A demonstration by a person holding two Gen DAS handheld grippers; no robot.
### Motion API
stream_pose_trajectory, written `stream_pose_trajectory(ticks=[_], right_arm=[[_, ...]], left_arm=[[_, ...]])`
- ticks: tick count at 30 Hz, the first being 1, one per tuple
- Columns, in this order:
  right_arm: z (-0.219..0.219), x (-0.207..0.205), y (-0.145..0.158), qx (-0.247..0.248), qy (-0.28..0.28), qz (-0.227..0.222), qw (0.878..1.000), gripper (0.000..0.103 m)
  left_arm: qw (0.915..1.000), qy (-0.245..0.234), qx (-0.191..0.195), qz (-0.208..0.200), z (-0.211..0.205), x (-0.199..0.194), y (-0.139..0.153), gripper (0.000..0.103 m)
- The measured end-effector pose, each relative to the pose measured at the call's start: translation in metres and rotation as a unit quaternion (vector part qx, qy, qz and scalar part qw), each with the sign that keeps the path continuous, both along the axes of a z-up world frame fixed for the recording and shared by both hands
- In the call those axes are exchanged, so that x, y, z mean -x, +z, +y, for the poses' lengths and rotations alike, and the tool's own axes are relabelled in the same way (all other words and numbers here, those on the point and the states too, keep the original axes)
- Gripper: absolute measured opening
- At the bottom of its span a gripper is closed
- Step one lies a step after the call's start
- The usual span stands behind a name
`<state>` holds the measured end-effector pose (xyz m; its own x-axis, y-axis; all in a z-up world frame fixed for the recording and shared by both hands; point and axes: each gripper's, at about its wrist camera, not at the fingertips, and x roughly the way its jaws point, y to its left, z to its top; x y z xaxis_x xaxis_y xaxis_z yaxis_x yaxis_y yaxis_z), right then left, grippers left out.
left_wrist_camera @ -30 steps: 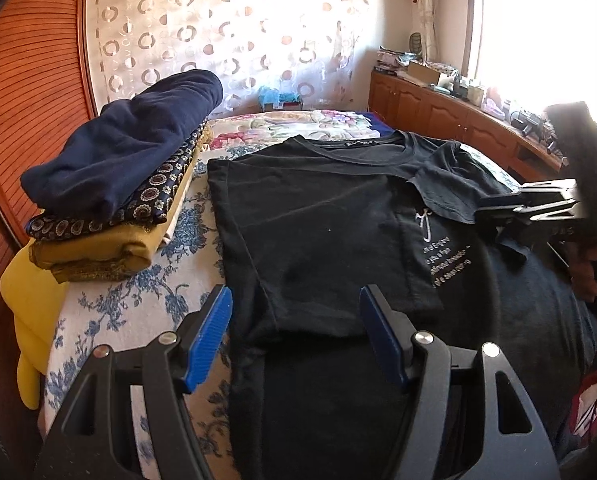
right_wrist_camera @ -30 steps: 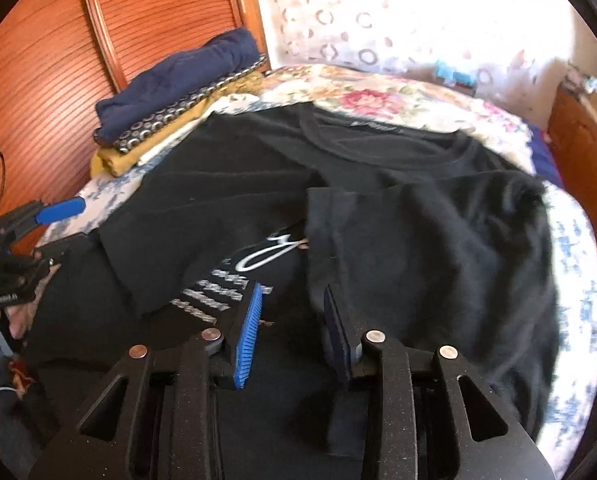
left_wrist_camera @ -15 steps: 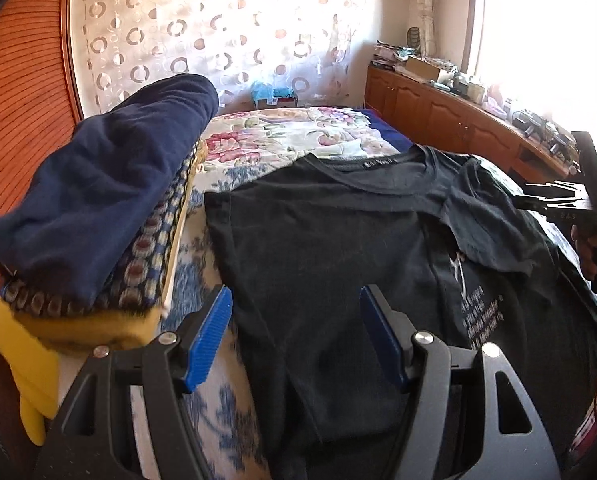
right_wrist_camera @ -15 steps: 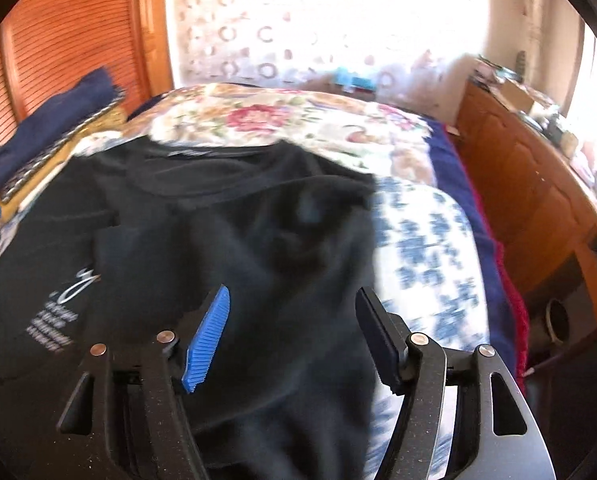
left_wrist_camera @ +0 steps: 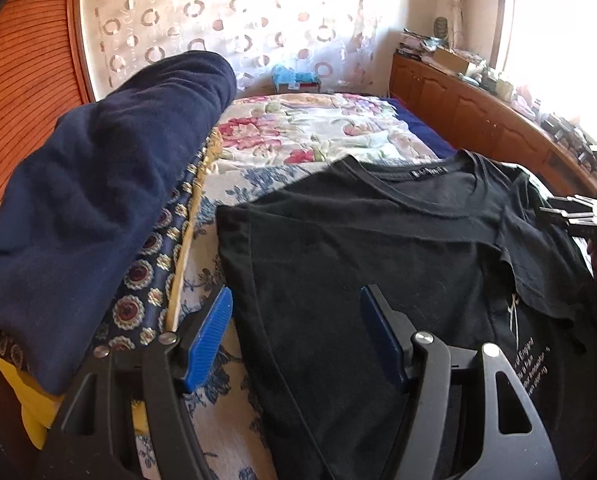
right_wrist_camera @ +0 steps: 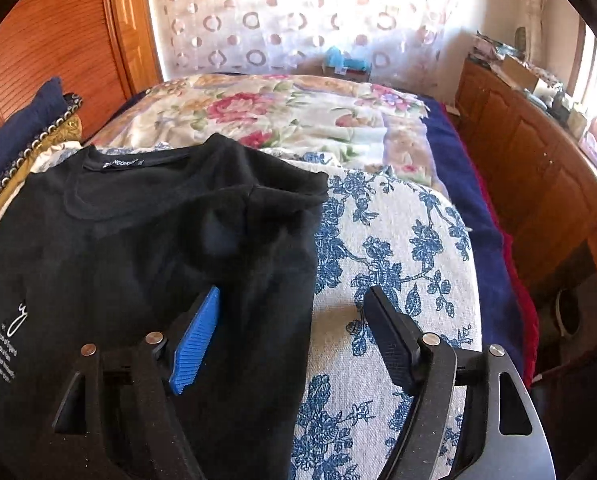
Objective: Fold small clothes
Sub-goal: 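Move both grippers to the collar edge of the black shirt and grasp it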
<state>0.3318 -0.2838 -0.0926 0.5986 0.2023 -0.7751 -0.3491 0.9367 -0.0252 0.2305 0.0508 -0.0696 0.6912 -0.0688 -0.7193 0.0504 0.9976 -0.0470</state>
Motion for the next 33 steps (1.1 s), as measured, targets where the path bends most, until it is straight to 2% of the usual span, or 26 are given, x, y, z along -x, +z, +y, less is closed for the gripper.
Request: stream_pose_trajectory(ticks=[4, 8, 12, 19, 24, 27, 29, 30, 32, 33], right_arm=[[0.004, 0.000, -0.001, 0.002, 0.002, 0.001, 1.000, 0.082], [0.002, -0.001, -0.003, 0.002, -0.001, 0.003, 1.000, 0.085], [0.002, -0.001, -0.004, 0.003, -0.004, 0.003, 1.000, 0.086], [0.000, -0.003, -0.004, 0.003, -0.006, 0.003, 1.000, 0.087], [0.000, -0.003, -0.004, 0.003, -0.006, 0.003, 1.000, 0.088], [-0.001, -0.003, -0.004, 0.003, -0.005, 0.003, 1.000, 0.088], [-0.001, -0.003, -0.004, 0.003, -0.005, 0.003, 1.000, 0.088], [-0.001, -0.003, -0.004, 0.003, -0.005, 0.003, 1.000, 0.088], [-0.001, -0.004, -0.004, 0.003, -0.005, 0.003, 1.000, 0.088], [-0.001, -0.003, -0.004, 0.003, -0.005, 0.003, 1.000, 0.088]], left_arm=[[0.9999, 0.008, 0.007, -0.005, 0.005, -0.004, 0.001, 0.058], [0.9999, 0.011, 0.001, 0.008, 0.008, -0.011, -0.006, 0.053], [0.9994, 0.028, -0.006, 0.020, 0.013, -0.011, -0.015, 0.053], [0.9994, 0.018, -0.012, 0.028, 0.009, -0.008, -0.021, 0.053], [0.9994, 0.016, -0.001, 0.030, 0.014, -0.002, -0.024, 0.047], [0.9994, 0.012, 0.010, 0.031, 0.015, 0.001, -0.024, 0.041], [0.9994, 0.009, 0.018, 0.030, 0.017, 0.003, -0.024, 0.030], [0.9993, 0.008, 0.023, 0.029, 0.018, 0.004, -0.023, 0.027], [0.9991, 0.007, 0.031, 0.028, 0.020, 0.004, -0.024, 0.010], [0.9990, 0.004, 0.035, 0.028, 0.021, 0.005, -0.024, 0.006]])
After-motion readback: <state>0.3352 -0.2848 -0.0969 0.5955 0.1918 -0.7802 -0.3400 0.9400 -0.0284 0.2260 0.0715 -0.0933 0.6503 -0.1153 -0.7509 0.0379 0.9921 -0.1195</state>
